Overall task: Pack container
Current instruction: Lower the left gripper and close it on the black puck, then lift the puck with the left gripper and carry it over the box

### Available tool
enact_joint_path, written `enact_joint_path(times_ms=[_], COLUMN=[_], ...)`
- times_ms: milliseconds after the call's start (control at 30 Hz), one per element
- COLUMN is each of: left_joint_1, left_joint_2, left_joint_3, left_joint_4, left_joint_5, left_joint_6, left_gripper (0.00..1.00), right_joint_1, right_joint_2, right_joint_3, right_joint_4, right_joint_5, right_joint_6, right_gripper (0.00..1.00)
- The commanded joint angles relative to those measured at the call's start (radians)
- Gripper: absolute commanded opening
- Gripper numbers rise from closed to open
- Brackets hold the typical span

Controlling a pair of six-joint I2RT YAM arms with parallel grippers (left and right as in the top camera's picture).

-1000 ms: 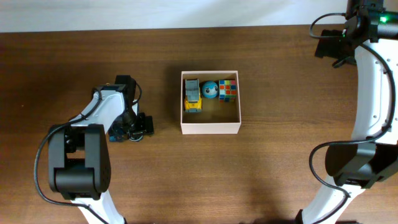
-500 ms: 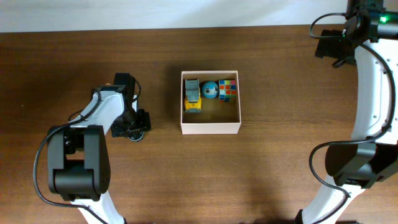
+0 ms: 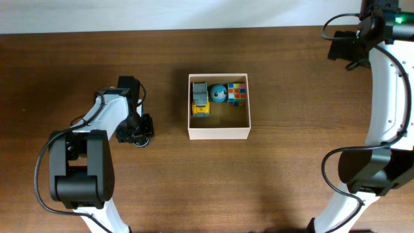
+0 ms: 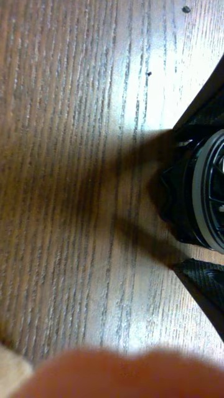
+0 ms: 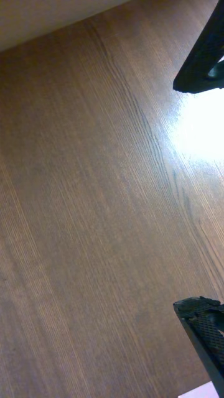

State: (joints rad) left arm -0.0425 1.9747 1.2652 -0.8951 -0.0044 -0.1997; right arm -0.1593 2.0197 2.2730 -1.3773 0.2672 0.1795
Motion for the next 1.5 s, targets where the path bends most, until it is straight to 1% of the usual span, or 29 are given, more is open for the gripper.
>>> enact_joint_path(times_ms=[0, 133, 333, 400, 500, 567, 900, 1100, 1200, 1467], left_joint_1=[0.0, 0.0, 0.0, 0.0, 0.0, 0.0, 0.0, 0.0, -0.003, -0.046], left_joint_2=[0.028, 0.028, 0.028, 0.028, 0.028, 0.028, 0.028, 0.028, 0.028, 0.028], left_joint_3=[-0.025, -0.025, -0.025, -0.025, -0.025, -0.025, -0.003, 0.124, 0.234, 0.553], left_joint_4=[-0.035, -0.068, -0.054, -0.041, -0.024, -0.018, -0.008, -0.037, -0.077, -0.168], left_joint_5=[0.048, 0.05, 0.05, 0.05, 0.05, 0.05, 0.066, 0.083, 0.095, 0.094], left_joint_6=[0.014, 0.014, 0.014, 0.014, 0.014, 0.014, 0.014, 0.014, 0.014, 0.015], left_gripper=[0.64, 0.65, 0.64, 0.6, 0.5, 0.49, 0.5, 0.5, 0.47, 0.46], right_joint_1=[0.002, 0.002, 0.002, 0.002, 0.002, 0.002, 0.002, 0.002, 0.002, 0.002], right_joint_2=[-0.001, -0.001, -0.001, -0.001, -0.001, -0.001, -0.001, -0.001, -0.001, -0.001], right_joint_3=[0.001, 0.001, 0.001, 0.001, 0.001, 0.001, 0.001, 0.001, 0.001, 0.001], right_joint_4=[0.0, 0.0, 0.0, 0.001, 0.001, 0.0, 0.001, 0.0, 0.0, 0.0], right_joint_5=[-0.002, -0.002, -0.002, -0.002, -0.002, -0.002, -0.002, -0.002, -0.002, -0.002], right_joint_6=[0.001, 0.001, 0.001, 0.001, 0.001, 0.001, 0.001, 0.0, 0.001, 0.001], right_gripper=[0.99, 0.99, 0.99, 0.99, 0.99, 0.99, 0.99, 0.99, 0.99, 0.99])
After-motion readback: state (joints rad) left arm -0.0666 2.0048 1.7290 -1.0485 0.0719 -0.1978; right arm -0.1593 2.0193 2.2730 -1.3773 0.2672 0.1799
